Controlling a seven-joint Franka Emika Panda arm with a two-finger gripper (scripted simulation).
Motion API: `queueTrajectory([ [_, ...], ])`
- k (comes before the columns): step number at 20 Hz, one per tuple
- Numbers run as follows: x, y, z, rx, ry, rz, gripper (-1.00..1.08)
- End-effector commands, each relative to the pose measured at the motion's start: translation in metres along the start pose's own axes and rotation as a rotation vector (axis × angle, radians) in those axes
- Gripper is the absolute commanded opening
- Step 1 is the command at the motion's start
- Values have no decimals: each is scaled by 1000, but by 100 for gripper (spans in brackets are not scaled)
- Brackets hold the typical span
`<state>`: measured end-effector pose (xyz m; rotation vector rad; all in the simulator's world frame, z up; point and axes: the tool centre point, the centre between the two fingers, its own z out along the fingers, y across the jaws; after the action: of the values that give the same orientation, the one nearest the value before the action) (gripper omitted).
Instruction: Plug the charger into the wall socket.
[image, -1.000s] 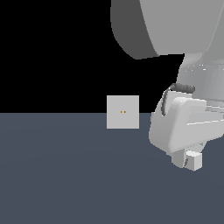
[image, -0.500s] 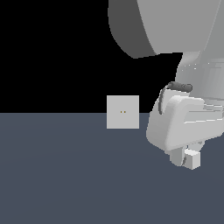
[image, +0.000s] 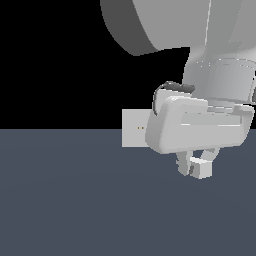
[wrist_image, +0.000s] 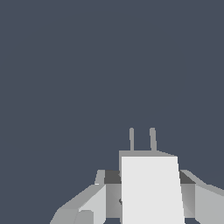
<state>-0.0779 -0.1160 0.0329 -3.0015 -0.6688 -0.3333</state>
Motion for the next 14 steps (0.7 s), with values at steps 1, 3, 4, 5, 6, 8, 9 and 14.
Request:
queueTrajectory([
  [1, 9, -7, -6, -7, 1, 33, -100],
  [3, 16, -12, -10, -14, 2, 62, -100],
  [4, 21, -15, -13, -17, 2, 78, -100],
  [5, 25, -17, -15, -20, 2, 93, -100],
  [6, 29, -20, -18, -24, 3, 107, -100],
  [8, 37, -24, -22, -30, 3, 136, -100],
  [9, 40, -26, -25, -33, 3, 150, -100],
  [14, 59, -36, -35, -48, 2, 216, -100],
])
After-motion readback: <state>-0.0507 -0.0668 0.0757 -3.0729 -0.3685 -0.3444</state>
